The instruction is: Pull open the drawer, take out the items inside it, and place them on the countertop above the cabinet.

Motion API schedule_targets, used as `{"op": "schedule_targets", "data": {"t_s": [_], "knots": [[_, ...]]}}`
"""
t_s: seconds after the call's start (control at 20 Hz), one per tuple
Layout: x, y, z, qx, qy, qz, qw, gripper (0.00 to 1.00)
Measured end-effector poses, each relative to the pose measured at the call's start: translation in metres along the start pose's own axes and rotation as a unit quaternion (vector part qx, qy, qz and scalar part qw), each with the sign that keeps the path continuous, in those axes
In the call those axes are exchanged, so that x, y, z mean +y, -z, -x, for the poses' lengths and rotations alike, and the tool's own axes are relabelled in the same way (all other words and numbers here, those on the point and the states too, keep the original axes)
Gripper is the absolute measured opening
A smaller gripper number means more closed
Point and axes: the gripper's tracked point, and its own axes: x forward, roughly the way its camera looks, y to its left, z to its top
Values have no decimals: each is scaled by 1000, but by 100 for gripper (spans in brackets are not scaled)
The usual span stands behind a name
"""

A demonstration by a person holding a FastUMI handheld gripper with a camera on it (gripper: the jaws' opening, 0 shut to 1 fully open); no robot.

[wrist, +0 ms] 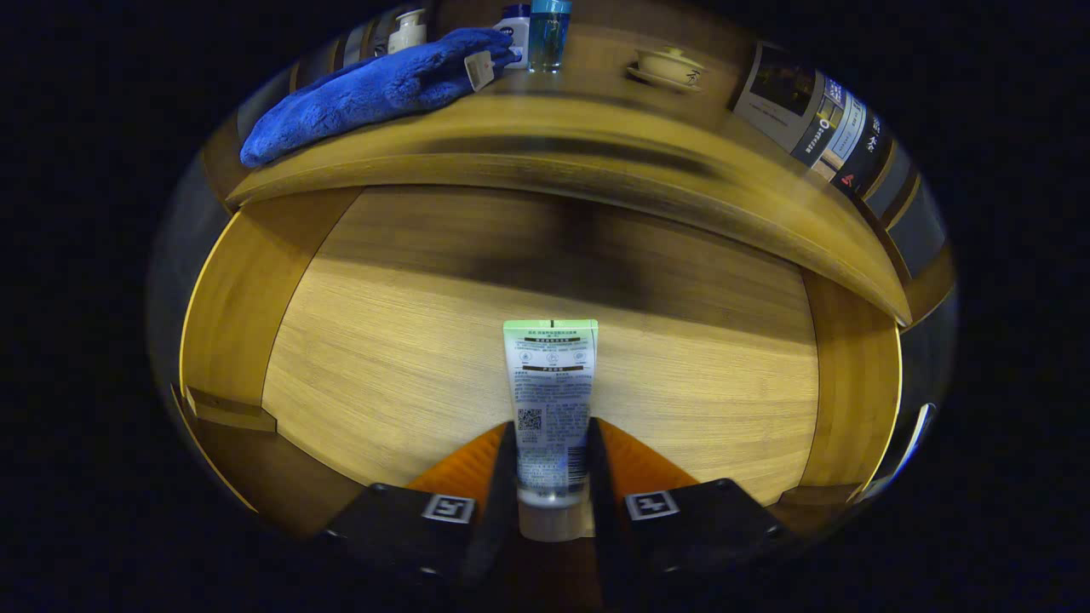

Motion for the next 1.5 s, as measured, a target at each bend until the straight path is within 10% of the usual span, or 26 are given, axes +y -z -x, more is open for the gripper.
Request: {"op": "schedule_targets", "data": {"t_s": [1.0, 1.5], "knots": [[-18, -79, 136, -107, -5, -17, 994, 49], [-27, -176, 120, -136, 14, -17, 990, 49]]}}
